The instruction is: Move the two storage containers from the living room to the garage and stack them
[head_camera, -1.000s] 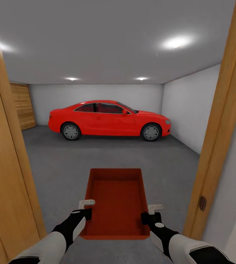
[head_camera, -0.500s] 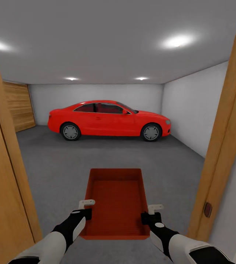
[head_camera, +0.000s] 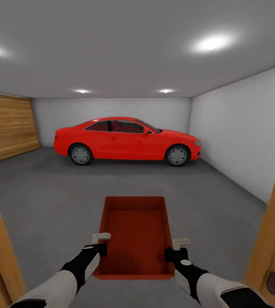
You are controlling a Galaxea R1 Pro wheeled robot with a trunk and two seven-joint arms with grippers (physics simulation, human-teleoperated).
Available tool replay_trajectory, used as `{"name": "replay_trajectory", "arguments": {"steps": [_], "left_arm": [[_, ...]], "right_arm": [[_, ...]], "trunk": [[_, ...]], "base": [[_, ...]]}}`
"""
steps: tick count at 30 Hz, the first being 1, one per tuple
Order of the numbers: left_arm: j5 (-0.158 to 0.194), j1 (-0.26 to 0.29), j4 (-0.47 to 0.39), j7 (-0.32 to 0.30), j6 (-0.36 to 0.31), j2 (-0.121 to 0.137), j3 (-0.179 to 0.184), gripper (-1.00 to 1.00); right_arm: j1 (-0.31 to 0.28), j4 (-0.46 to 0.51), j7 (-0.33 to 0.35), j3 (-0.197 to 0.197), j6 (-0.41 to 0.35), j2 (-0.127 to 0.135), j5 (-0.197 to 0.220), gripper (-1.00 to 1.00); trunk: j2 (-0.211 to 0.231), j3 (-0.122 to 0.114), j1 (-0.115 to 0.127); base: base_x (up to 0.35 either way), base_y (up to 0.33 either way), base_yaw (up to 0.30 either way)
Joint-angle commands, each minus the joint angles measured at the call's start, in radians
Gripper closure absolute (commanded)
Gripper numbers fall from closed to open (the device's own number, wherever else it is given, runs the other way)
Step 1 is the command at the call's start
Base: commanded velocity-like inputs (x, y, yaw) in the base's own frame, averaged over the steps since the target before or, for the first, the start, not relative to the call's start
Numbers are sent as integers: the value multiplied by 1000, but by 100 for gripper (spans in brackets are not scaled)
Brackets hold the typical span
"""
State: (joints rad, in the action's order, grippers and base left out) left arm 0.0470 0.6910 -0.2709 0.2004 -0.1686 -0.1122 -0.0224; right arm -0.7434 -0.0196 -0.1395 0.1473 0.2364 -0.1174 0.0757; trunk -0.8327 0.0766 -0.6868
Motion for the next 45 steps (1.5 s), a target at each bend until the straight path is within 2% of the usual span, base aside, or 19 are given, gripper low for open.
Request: {"name": "replay_trajectory", "arguments": {"steps": [1,8,45], "left_arm": [[-19,1,-5,70,93,10,-25,100],[-19,1,-5,70,93,9,-25,100],[-19,1,-5,70,93,11,-26,100]], "right_arm": [[-1,-2,6,-32,1,-1,-10,100],[-1,-2,6,-32,1,0,-10,100],[-1,-2,6,-32,1,0,-10,100]], "trunk": [[-1,2,-1],[-1,2,-1],[-1,2,-1]], "base": [[321,0,70],[321,0,99],[321,0,1]]}}
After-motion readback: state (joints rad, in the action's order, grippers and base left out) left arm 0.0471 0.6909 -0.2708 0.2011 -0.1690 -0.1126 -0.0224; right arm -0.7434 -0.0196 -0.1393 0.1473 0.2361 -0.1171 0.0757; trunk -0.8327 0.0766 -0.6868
